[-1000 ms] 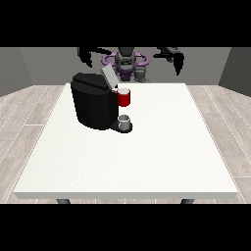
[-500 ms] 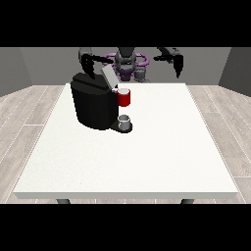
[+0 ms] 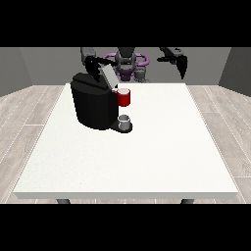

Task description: Insert the coffee pod into the coffee machine and close the lid

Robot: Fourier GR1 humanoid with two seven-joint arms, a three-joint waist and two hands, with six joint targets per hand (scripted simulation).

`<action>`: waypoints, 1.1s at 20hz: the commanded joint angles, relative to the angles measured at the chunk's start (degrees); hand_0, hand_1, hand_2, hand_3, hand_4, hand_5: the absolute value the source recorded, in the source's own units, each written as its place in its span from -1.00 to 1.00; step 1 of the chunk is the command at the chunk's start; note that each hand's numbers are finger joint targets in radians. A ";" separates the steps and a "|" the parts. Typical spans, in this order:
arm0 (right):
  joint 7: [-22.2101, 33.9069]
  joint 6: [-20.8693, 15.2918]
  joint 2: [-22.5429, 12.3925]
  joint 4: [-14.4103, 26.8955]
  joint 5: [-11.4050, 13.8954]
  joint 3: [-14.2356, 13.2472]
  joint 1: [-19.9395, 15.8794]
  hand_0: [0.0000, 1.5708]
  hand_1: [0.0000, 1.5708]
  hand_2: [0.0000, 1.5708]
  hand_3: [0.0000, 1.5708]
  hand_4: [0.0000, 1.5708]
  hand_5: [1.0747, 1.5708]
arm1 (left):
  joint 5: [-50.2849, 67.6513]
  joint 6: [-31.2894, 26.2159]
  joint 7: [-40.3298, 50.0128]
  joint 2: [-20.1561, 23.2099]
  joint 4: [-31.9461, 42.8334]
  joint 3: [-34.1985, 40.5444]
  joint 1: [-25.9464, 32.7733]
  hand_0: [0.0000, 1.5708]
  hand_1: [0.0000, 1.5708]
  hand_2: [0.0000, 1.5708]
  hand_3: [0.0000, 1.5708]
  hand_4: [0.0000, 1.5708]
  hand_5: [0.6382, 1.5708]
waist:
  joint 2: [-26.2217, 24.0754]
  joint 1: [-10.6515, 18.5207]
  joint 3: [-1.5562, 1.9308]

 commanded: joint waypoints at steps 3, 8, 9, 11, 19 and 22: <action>-1.59 1.86 0.40 3.35 -0.29 -0.33 -2.25 -1.00 -1.00 -1.00 -1.00 -1.00 1.00 | 0.15 2.94 2.32 -0.09 0.01 -0.65 -1.48 -1.00 -1.00 -1.00 -1.00 -1.00 1.00 | 0.68 -1.02 0.09; -1.71 -0.14 1.36 6.48 1.59 0.00 -4.84 -1.00 -1.00 -1.00 -1.00 -1.00 1.00 | -0.47 2.19 1.80 -0.76 -1.88 -3.22 -0.38 -1.00 -1.00 -1.00 -1.00 -1.00 1.00 | 1.26 1.62 0.09; -2.22 0.11 1.52 6.18 1.64 0.19 -5.18 -1.00 -1.00 -1.00 -1.00 -1.00 1.00 | -0.15 2.59 0.42 0.05 -0.74 -1.93 -0.33 -1.00 -1.00 -1.00 -1.00 -1.00 1.00 | 1.56 1.00 0.09; -1.50 1.34 0.93 6.68 1.40 0.15 -5.24 -1.00 -1.00 -1.00 -1.00 -1.00 1.00 | -0.86 4.46 1.71 -1.09 -0.95 -2.69 -0.33 -1.00 -1.00 -1.00 -1.00 -1.00 1.00 | 0.93 0.39 0.09; -2.16 2.17 0.13 8.50 2.56 -0.01 -10.32 -1.00 -1.00 -1.00 -1.00 -0.80 1.00 | -0.86 4.69 -2.11 0.60 1.92 -2.03 -2.76 -1.00 -1.00 -1.00 -1.00 -0.81 1.00 | 3.65 0.55 0.09; -0.38 -0.47 3.99 6.46 5.45 3.82 -8.66 -1.00 -1.00 -1.00 -1.00 -1.00 1.00 | 0.80 2.05 -3.56 1.69 4.74 -0.95 0.51 -1.00 -1.00 -1.00 -1.00 -0.82 1.00 | 0.91 0.20 0.08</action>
